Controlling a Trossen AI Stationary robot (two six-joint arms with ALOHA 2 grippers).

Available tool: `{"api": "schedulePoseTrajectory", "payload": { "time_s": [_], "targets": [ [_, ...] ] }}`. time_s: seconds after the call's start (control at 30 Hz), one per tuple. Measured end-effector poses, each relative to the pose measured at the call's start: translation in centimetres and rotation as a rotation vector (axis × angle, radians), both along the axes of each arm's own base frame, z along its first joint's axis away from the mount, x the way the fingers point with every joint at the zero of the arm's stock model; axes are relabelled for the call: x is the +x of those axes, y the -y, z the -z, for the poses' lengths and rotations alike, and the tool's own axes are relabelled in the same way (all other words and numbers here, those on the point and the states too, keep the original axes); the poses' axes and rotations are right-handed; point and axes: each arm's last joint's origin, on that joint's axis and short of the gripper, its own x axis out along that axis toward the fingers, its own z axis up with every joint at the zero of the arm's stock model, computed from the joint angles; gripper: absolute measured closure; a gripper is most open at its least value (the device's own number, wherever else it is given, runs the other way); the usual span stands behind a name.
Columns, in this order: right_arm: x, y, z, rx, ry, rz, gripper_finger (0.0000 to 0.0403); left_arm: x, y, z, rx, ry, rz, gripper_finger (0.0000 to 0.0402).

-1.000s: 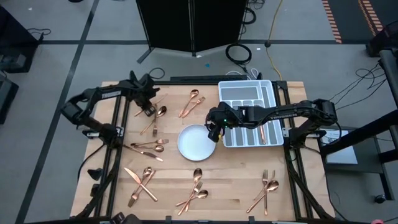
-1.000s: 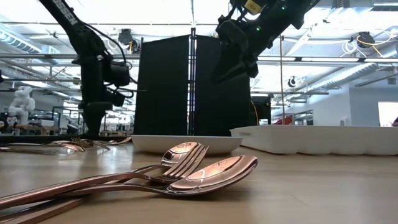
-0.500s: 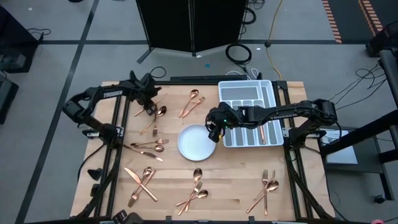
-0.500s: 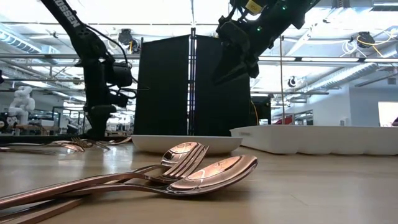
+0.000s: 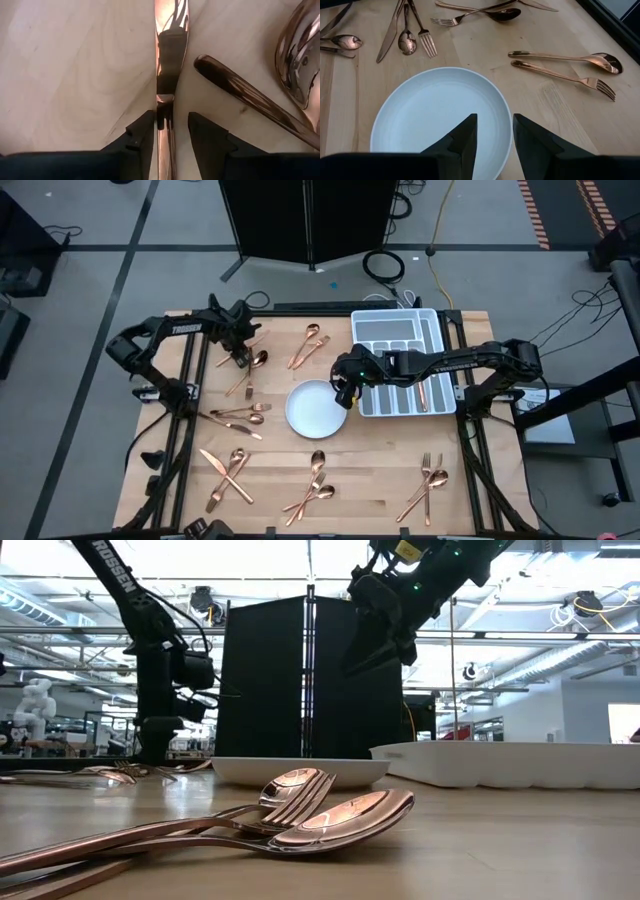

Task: Sort silverware
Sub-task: Put the knife in the silverware tray

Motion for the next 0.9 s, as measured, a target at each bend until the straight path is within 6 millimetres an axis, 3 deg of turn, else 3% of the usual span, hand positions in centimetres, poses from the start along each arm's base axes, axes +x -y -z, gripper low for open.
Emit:
{"api": "schedulePoseTrajectory", "payload": {
  "time_s": [0.27, 0.9],
  "targets": [
    [0.0, 0.0, 0.0, 0.0, 0.0, 0.0, 0.0287, 0.1, -0.2, -0.2, 0.002, 0.0, 0.0, 0.0389],
    [0.0, 0.0, 0.0, -0.001, 0.001, 0.0, 0.0287, 0.7, -0.9, -1.1, 0.018, 0.053, -0.01, 0.0385]
  ]
}}
